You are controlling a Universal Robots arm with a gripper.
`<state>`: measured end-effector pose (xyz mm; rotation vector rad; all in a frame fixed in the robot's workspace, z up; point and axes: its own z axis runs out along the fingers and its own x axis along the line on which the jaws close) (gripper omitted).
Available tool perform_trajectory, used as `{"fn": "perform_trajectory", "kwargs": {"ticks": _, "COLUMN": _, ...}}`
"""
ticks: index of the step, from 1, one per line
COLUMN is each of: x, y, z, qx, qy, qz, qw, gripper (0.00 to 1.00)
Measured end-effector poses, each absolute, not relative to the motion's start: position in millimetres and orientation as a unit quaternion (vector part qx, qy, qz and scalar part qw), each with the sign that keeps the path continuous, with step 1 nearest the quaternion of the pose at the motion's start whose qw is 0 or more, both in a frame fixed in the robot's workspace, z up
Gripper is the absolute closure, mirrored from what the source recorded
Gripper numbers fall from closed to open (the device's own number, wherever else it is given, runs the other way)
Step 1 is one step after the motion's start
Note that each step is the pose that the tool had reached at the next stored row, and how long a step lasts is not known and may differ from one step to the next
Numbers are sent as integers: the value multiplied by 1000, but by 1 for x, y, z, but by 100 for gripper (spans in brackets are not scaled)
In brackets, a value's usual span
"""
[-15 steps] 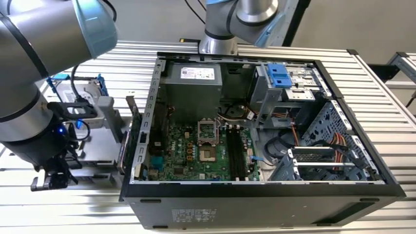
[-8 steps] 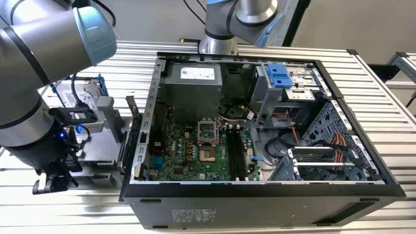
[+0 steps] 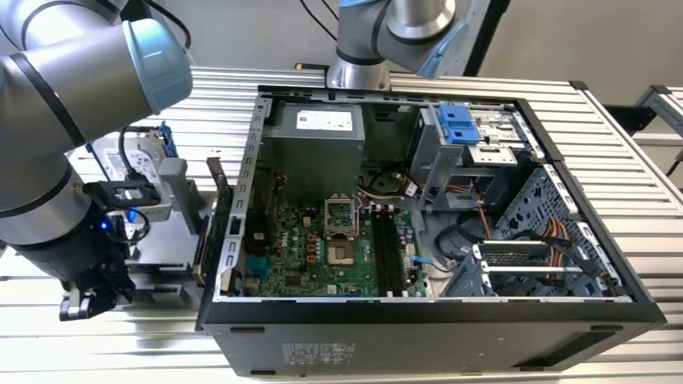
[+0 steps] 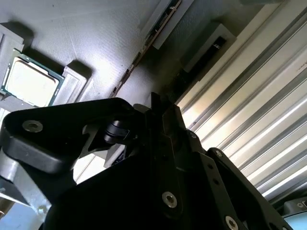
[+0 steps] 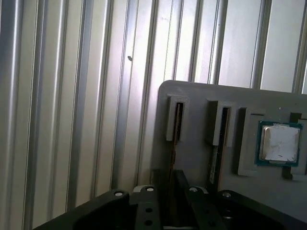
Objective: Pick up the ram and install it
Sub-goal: 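Pick up the ram and move it above insertion slot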
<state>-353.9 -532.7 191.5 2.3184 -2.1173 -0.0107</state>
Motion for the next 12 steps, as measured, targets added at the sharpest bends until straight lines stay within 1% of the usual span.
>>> {"fn": "perform_trajectory", "kwargs": {"ticks": 11, "x": -354, "y": -533, "z": 191, "qx": 738, "qy": -674, "qz": -3, "qw": 1, "gripper": 0}}
{"fn": "perform_trajectory", "kwargs": {"ticks": 12, "x": -354, "y": -533, "z": 191, "qx": 738, "qy": -674, "qz": -3, "qw": 1, "gripper": 100}}
